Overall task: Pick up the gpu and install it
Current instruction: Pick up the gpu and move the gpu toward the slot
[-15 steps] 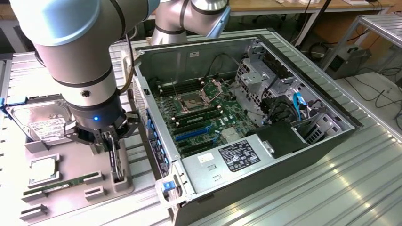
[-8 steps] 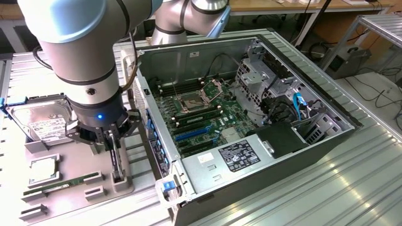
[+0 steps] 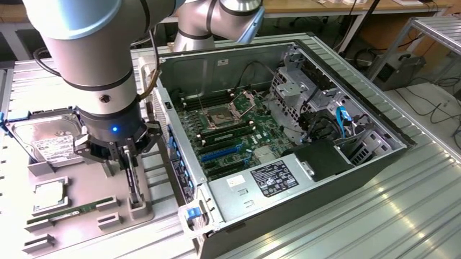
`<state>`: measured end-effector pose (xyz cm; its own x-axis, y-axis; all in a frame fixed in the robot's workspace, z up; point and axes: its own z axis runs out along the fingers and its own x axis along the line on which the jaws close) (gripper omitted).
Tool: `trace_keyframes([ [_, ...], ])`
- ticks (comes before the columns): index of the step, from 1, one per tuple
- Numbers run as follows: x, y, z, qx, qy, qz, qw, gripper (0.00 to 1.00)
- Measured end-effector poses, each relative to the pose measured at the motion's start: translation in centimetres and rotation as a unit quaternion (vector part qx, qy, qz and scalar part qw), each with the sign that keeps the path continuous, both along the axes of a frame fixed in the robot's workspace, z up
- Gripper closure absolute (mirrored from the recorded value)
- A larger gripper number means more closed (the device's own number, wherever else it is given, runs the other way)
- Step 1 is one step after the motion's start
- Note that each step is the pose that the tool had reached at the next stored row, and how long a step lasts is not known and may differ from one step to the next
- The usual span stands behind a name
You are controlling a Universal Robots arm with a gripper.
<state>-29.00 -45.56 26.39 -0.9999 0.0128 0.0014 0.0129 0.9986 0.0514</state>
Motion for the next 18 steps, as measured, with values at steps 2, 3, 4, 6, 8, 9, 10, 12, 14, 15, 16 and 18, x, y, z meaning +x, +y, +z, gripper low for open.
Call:
trace_keyframes([
  [2,0.0,0.00,0.40,0.0002,0.0003,0.001,1.0000,0.74],
  [3,0.1,0.00,0.64,0.0002,0.0004,0.001,1.0000,0.74],
  [4,0.1,0.00,0.96,0.0004,0.0004,0.001,1.0000,0.74],
  [6,0.2,0.00,1.71,0.0009,0.0004,0.001,1.0000,0.74],
  [8,0.4,0.00,2.94,0.0019,0.0007,0.001,1.0000,0.74],
  [9,0.5,0.00,3.40,0.0021,0.0009,0.001,1.0000,0.74],
  [10,0.7,0.00,3.98,0.0025,0.0009,0.001,1.0000,0.74],
  [12,1.0,-0.02,5.75,0.0028,0.0014,0.001,1.0000,0.74],
  [14,1.2,-0.04,6.81,0.0029,0.0016,0.001,1.0000,0.74],
  [15,1.3,-0.05,7.30,0.0029,0.0017,0.001,1.0000,0.74],
  [16,1.4,-0.06,7.97,0.0030,0.0019,0.001,1.0000,0.74],
  [18,1.6,-0.09,8.92,0.0030,0.0020,0.001,1.0000,0.74],
])
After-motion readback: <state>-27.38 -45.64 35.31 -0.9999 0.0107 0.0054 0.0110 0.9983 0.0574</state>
